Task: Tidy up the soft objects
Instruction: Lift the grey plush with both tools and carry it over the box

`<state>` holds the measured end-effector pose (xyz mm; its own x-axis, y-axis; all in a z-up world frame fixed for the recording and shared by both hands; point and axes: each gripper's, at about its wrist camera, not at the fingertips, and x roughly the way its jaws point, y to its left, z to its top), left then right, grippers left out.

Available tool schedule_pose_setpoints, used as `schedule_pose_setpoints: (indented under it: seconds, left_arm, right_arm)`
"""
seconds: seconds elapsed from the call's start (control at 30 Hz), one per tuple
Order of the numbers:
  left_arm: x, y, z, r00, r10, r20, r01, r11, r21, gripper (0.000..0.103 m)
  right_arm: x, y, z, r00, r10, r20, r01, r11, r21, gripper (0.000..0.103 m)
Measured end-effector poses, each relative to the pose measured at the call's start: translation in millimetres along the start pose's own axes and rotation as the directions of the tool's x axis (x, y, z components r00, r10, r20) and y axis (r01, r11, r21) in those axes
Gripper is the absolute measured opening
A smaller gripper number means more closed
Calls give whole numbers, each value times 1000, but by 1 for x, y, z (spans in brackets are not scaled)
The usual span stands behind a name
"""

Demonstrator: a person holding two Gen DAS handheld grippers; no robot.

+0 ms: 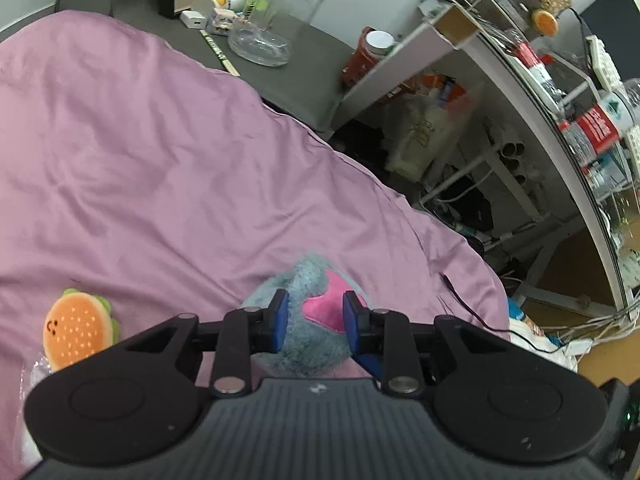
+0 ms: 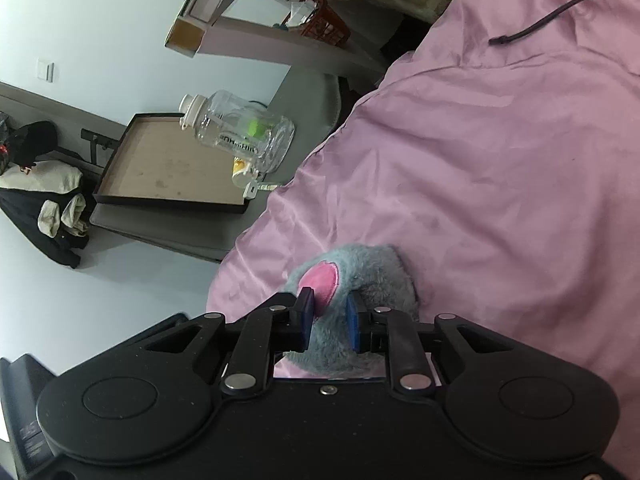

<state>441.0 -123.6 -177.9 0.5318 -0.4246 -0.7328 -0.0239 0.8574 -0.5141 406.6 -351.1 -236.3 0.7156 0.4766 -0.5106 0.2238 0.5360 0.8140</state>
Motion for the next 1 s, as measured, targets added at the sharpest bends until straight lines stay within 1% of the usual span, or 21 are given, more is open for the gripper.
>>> schedule_pose_setpoints:
  seconds: [0.13, 0.23, 0.3, 0.33, 0.37, 0.43, 0.47, 0.63, 0.77, 0.9, 1.0]
  left_arm:
    - [-3, -2, -4, 999, -25, -20, 25, 1000, -18, 28]
    - [-5, -1, -7, 999, -34, -25, 33, 999, -32, 27]
    - [-8, 0, -9, 999, -46, -26, 45, 998, -47, 23]
    - [-7, 2, -9, 999, -45, -23, 44, 998, -49, 19]
    - [-5, 3, -10, 999, -34, -21, 33, 998, -48, 18]
    - [1, 7, -9, 1000, 1, -23, -2, 999, -44, 18]
    - [3, 8, -8, 1000, 5, -20, -6, 999, -44, 18]
    - [9, 12, -8, 1000, 2, 7, -2, 1000, -31, 19]
    - [14, 16, -6, 999, -9, 31, 10, 999, -41, 21]
    - [20, 17, -5, 1000, -1, 16, 2, 999, -37, 21]
    - [15, 19, -3, 1000, -11, 2, 11, 998, -62, 18]
  right_arm:
    - [-7, -2, 2, 1000, -1, 22, 1, 1000, 16, 20]
    - [-9, -3, 2, 1000, 3, 22, -4, 1000, 26, 20]
    - [-10, -3, 3, 1000, 5, 26, -6, 999, 34, 20]
    - [-11, -4, 3, 1000, 5, 30, -6, 999, 37, 20]
    - [-11, -4, 4, 1000, 1, 29, -2, 999, 38, 20]
    - [-6, -7, 3, 1000, -18, 11, 18, 999, 44, 20]
    - [-4, -9, 3, 1000, -20, 2, 20, 999, 49, 20]
    - [1, -5, 1, 999, -41, -5, 41, 999, 11, 20]
    - [5, -7, 0, 999, -34, -12, 34, 999, 23, 20]
    - [8, -10, 0, 999, -33, -7, 34, 999, 30, 20]
    - [8, -9, -1, 1000, -16, -16, 16, 999, 32, 18]
